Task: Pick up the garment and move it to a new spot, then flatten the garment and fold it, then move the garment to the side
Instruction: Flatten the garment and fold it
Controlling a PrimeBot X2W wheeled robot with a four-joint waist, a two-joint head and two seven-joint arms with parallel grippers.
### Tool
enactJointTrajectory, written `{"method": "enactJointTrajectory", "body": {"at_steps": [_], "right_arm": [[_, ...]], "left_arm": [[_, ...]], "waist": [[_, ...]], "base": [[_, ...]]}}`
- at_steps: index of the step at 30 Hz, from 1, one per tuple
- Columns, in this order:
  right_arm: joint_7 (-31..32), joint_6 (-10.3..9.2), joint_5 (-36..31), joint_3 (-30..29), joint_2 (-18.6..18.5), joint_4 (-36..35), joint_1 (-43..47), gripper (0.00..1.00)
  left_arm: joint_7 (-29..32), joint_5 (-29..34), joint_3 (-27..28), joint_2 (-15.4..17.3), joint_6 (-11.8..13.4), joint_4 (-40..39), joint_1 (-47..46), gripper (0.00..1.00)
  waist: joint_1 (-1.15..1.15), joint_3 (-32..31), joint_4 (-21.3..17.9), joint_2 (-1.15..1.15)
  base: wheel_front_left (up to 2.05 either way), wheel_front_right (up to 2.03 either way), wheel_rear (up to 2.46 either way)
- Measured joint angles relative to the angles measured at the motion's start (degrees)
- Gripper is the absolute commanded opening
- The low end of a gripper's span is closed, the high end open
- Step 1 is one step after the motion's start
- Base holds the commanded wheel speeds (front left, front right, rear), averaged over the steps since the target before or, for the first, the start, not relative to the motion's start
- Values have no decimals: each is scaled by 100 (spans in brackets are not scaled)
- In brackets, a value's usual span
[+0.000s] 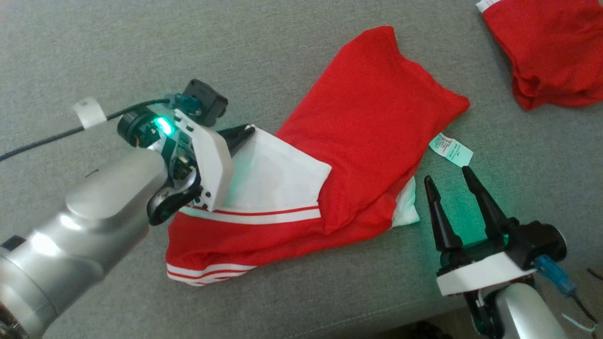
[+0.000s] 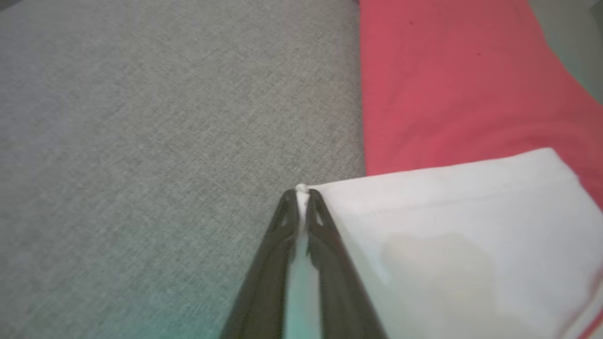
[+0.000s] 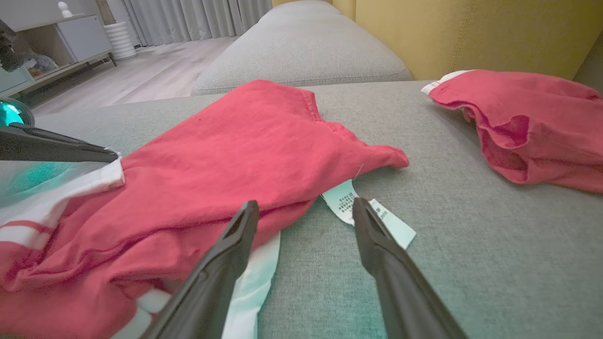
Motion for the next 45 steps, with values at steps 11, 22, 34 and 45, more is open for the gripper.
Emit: {"method": "enactJointTrajectory", "body": {"at_steps": [11,22,34,45], "right_arm": [[0,0,112,-573,47,-7,-41,100],[0,0,134,-920,-255,229,182,100],[0,0,200,-644,-587,755,81,100],[0,0,73,-523,-597,1096,-188,85]], "left_arm": [[-1602,600,-98,458,26,-392,241,0],[-2596,898,312,1328,979,-1306,514,0],[-2682,938,560,1729,1406,-1575,513,0],[-2697,940,568,1735,1422,-1555,513,0]], "waist": [[0,-251,360,0],[-1,-723,1137,0],[0,-666,1516,0],[0,-555,1564,0]], "base": [[0,0,0],[0,0,0],[0,0,0],[0,0,0]]}}
